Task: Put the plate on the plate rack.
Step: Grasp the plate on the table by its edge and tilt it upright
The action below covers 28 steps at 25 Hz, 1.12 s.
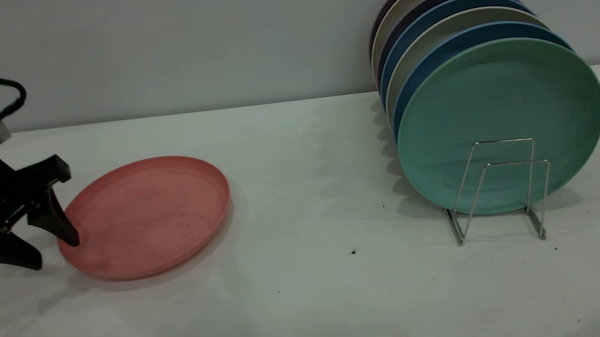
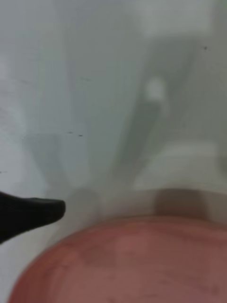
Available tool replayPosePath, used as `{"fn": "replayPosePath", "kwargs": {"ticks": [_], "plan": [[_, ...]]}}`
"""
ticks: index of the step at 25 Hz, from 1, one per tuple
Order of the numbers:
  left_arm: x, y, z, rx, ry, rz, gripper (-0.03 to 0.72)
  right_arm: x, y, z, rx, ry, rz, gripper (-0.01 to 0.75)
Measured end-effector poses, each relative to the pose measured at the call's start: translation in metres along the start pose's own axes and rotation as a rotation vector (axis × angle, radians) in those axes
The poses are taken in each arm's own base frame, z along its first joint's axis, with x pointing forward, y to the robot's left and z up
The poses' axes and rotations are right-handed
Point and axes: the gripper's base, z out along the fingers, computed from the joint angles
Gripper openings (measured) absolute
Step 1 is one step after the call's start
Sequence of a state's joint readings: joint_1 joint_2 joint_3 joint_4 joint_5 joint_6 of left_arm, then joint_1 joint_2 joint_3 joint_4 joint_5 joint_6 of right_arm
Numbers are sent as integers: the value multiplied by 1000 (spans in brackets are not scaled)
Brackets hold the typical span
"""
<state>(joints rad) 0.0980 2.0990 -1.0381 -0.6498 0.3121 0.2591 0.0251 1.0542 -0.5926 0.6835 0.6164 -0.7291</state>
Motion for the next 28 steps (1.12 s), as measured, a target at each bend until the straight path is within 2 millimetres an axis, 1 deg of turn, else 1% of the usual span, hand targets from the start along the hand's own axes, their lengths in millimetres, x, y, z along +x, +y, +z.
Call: {"fn": "replayPosePath", "kwargs": {"ticks": [4,10,15,18,20,21,22,25,26,28], "plan": [[-4,0,11,9,-4,-24,484,0,0,0,0,0,0,484],[-4,2,23,16,-1,-53,479,0,0,0,1,-1,0,484],[0,6,35,3,17,-65,435,0,0,0,2,-2,0,484],[-2,6,37,5,12,-68,399,0,0,0,3,-4,0,484],[-3,6,37,2,3,-63,358,0,0,0,4,-4,0,484],[-3,6,37,2,0,-62,323,0,0,0,4,-4,0,484],[-3,6,38,0,-3,-61,277,0,0,0,4,-4,0,484],[-4,7,38,-4,-13,-62,99,-1,0,0,5,-6,3,484],[-5,7,38,-3,-17,-68,60,-1,0,0,5,-6,6,484],[-7,6,37,-4,-27,-63,27,-1,0,0,1,-8,20,484]]}}
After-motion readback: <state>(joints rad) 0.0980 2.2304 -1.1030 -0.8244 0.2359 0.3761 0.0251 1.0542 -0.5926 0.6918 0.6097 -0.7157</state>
